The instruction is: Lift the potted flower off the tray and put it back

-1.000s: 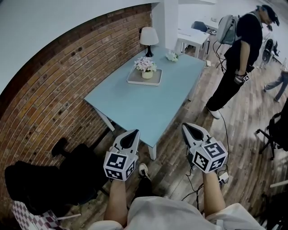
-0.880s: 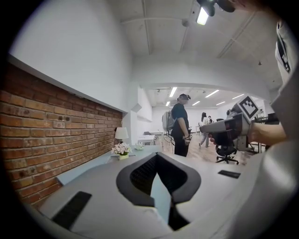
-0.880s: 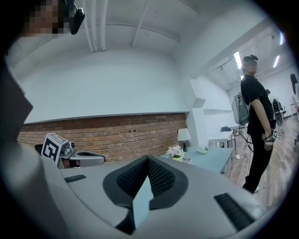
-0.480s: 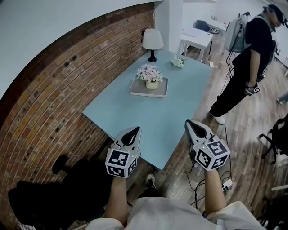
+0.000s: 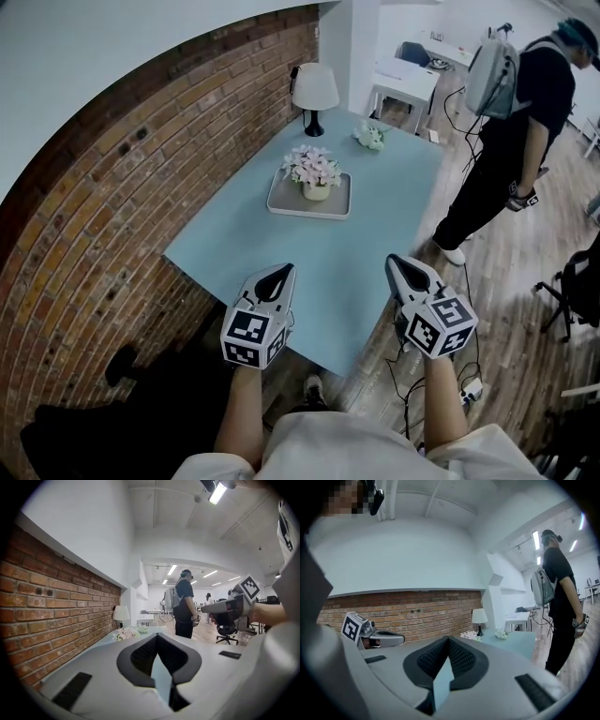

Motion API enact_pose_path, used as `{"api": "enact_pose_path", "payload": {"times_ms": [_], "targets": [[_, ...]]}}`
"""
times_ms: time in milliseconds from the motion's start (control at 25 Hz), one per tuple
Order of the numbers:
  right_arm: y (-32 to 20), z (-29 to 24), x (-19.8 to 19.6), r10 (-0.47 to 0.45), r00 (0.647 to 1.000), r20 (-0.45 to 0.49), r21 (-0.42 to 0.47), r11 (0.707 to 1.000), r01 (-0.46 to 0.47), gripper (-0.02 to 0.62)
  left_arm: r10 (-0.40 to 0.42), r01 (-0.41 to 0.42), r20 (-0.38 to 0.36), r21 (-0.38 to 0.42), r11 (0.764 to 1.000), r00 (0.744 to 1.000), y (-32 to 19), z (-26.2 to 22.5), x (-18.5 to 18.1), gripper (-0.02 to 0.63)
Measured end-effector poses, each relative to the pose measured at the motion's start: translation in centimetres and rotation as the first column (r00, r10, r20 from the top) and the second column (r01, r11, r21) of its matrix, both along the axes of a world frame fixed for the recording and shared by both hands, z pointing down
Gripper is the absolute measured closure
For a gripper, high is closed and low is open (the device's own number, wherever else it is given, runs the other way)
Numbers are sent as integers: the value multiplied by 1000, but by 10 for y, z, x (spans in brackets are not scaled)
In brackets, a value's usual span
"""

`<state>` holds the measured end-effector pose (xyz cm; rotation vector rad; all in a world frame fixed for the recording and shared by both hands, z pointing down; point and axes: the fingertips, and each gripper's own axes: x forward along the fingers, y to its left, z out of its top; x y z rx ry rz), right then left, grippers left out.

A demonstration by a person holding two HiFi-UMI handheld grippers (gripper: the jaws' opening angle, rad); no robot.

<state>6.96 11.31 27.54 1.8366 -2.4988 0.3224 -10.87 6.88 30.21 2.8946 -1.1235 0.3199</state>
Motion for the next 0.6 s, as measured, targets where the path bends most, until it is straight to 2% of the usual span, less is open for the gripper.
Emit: {"api": "enact_pose_path", "payload": {"times_ms": [160,400,600], "targets": [[-20,6,-4,17,1000,0,-20,1000,-17,578,-17,17,-7,-15,1000,1000,-26,5,-9,574],[-43,12,-4,56,998,17,-21,998,-56,578,9,-10,-23,-36,999,1000,-55,16,-15,574],[-65,15,-1,99,995,4,-10,995,-99,577,0,0,-64,12,1000,998,-81,9,-22,575]]}}
